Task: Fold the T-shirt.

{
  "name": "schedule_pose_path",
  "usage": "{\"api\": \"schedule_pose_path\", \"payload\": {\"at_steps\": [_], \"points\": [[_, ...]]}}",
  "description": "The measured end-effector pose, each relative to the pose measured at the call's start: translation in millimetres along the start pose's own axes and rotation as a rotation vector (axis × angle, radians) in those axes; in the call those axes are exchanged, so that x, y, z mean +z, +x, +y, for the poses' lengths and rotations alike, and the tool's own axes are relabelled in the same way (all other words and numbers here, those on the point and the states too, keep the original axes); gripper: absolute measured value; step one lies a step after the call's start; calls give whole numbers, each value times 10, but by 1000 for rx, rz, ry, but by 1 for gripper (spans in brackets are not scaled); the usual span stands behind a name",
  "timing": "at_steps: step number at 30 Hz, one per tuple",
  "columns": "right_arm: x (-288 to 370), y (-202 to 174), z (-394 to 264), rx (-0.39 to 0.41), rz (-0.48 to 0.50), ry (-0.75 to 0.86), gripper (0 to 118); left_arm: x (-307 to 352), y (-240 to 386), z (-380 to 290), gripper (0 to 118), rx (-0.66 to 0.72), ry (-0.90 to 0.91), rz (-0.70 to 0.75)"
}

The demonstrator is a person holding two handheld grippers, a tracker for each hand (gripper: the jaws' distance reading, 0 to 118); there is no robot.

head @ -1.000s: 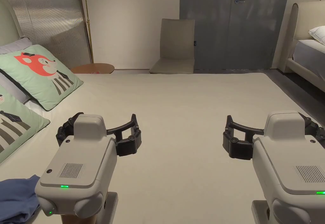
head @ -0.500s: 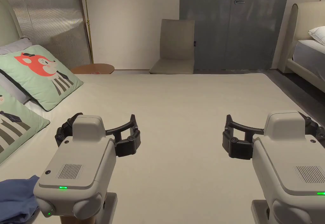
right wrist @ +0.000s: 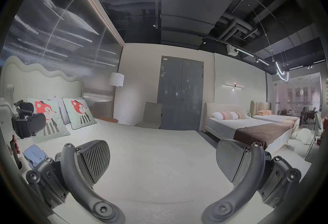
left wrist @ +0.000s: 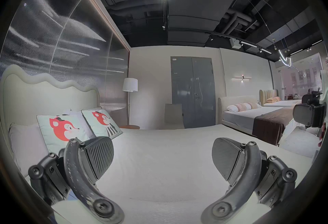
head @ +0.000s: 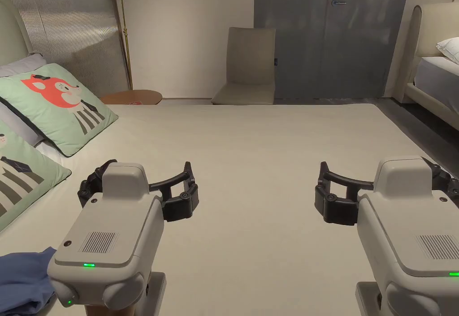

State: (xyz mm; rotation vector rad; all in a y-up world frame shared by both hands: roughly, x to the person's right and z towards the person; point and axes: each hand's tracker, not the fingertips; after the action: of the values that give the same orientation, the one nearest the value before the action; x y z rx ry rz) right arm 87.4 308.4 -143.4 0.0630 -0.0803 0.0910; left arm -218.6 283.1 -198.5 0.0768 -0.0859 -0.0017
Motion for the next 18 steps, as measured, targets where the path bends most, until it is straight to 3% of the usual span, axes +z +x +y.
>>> {"api": "schedule_pose_path", "payload": {"at_steps": [18], "points": [[-3, 5, -8, -3, 2, -2, 117, 11, 9, 21, 110, -1, -1, -1]]}}
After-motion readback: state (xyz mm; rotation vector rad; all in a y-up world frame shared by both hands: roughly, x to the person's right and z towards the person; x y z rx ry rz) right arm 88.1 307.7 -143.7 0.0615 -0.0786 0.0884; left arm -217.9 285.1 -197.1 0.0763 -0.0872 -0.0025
